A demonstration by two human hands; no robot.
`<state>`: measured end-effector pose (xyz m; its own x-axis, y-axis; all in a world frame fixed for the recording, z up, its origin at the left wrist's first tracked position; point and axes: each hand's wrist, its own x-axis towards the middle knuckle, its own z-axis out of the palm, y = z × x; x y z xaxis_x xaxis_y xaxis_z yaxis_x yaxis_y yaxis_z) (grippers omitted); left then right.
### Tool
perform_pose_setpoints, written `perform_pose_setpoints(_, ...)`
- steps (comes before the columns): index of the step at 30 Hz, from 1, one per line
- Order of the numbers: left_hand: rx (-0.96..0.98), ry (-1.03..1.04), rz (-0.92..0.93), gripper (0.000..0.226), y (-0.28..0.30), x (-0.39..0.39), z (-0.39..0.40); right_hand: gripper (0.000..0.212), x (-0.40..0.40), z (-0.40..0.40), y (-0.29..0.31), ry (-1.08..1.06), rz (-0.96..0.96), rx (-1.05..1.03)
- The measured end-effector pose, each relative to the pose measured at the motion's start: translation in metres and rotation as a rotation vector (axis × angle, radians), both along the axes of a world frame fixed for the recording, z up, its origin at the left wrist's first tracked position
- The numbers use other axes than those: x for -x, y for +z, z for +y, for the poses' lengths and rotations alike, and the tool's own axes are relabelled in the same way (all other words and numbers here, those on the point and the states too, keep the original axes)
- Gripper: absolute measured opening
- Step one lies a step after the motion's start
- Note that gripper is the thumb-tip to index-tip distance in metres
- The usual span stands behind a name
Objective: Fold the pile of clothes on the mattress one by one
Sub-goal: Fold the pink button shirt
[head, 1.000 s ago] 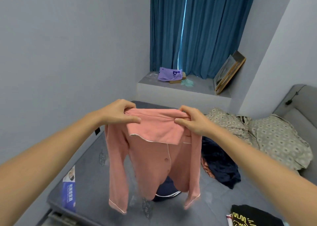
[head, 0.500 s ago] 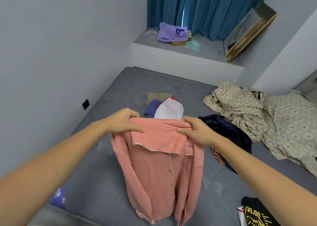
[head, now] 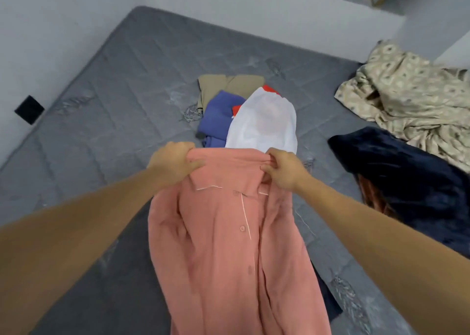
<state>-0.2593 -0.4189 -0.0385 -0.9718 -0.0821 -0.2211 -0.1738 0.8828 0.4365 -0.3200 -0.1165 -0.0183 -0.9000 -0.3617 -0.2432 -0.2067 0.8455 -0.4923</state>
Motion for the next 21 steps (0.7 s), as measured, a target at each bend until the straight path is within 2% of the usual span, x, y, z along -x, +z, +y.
perform_pose_setpoints(3, 0.144, 0.042, 0.045, 0.029, -0.049, 0.025, 0.017, 0.014, 0.019, -0.006, -0.053, -0.042, 0.008, -0.008)
perform_pose_setpoints(4, 0.179, 0.021, 0.108, 0.033, -0.06, 0.03, 0.027, 0.015, 0.022, -0.007, -0.067, -0.057, 0.005, -0.007)
perform_pose_setpoints(7, 0.051, -0.151, 0.25, 0.047, -0.079, 0.041, 0.066, 0.028, 0.021, -0.007, -0.092, -0.133, 0.009, 0.035)
perform_pose_setpoints(9, -0.061, -0.298, 0.215, 0.053, -0.085, 0.047, 0.093, 0.038, 0.012, -0.004, -0.098, -0.222, 0.035, 0.114)
perform_pose_setpoints(13, -0.079, -0.426, 0.192, 0.055, -0.083, 0.066, 0.134, 0.049, -0.014, 0.013, -0.103, -0.331, 0.025, 0.108)
perform_pose_setpoints(19, 0.022, -0.686, 0.0, 0.036, -0.07, 0.088, 0.175, 0.025, -0.006, 0.045, -0.095, -0.294, -0.011, 0.074)
perform_pose_setpoints(21, -0.01, -0.675, -0.007, 0.021, -0.069, 0.091, 0.184, 0.015, 0.002, 0.059, -0.093, -0.293, -0.002, 0.018)
